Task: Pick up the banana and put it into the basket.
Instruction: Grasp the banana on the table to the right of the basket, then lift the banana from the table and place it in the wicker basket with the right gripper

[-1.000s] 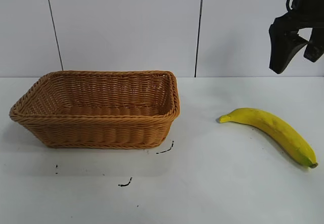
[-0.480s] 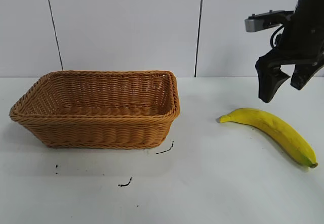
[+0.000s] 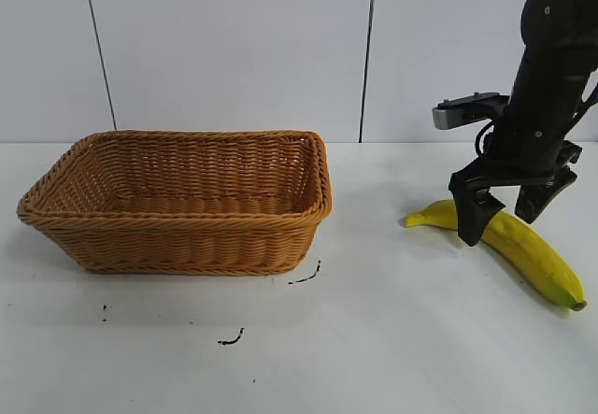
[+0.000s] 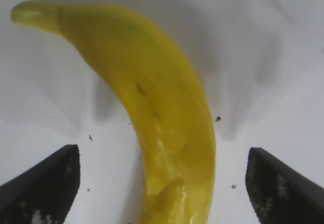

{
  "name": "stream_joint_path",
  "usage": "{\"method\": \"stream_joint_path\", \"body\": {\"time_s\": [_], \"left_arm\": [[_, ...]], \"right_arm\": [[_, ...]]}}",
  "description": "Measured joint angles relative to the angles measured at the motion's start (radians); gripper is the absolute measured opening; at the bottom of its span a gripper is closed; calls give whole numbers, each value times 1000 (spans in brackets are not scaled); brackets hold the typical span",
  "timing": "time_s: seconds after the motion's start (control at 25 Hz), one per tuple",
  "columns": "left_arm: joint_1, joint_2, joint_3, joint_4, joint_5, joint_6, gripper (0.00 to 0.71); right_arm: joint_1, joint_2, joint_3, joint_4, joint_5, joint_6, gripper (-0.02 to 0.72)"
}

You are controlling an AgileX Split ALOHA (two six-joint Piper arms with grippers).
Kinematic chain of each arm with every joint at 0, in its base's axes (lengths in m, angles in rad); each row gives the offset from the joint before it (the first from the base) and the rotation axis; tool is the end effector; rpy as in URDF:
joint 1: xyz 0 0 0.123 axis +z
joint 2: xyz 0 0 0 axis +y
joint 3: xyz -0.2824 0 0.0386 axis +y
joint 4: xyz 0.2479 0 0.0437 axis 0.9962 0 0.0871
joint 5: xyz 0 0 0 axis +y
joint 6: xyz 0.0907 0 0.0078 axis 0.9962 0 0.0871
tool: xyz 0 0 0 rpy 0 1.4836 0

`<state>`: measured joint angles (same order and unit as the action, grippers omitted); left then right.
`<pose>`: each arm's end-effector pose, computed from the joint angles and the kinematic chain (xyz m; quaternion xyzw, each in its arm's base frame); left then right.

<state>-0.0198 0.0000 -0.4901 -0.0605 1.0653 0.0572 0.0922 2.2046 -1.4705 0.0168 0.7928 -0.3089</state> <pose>-0.0041 -0.0047 0.2742 0.0341 0.8559 -0.0206 0.5156 0.4215 0.0401 0.1038 -0.1934 0.9789 -0.0008 0.0658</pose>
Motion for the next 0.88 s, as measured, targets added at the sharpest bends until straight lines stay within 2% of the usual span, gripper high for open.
{"method": "stream_joint_path", "body": {"time_s": [0.08, 0.16, 0.24, 0.32, 0.36, 0.6, 0.88], "left_arm": [[0, 0, 0, 0, 0, 0, 695], [0, 0, 0, 0, 0, 0, 695], [0, 0, 0, 0, 0, 0, 695], [0, 0, 0, 0, 0, 0, 695], [0, 0, 0, 0, 0, 0, 695], [0, 0, 0, 0, 0, 0, 695], [0, 0, 0, 0, 0, 0, 695]], "right_arm": [[0, 0, 0, 0, -1, 0, 630], [0, 0, 0, 0, 0, 0, 597], [0, 0, 0, 0, 2, 2, 490], [0, 0, 0, -5, 6, 5, 303], [0, 0, 0, -9, 8, 7, 325], [0, 0, -5, -30, 22, 25, 318], [0, -21, -112, -31, 166, 28, 318]]}}
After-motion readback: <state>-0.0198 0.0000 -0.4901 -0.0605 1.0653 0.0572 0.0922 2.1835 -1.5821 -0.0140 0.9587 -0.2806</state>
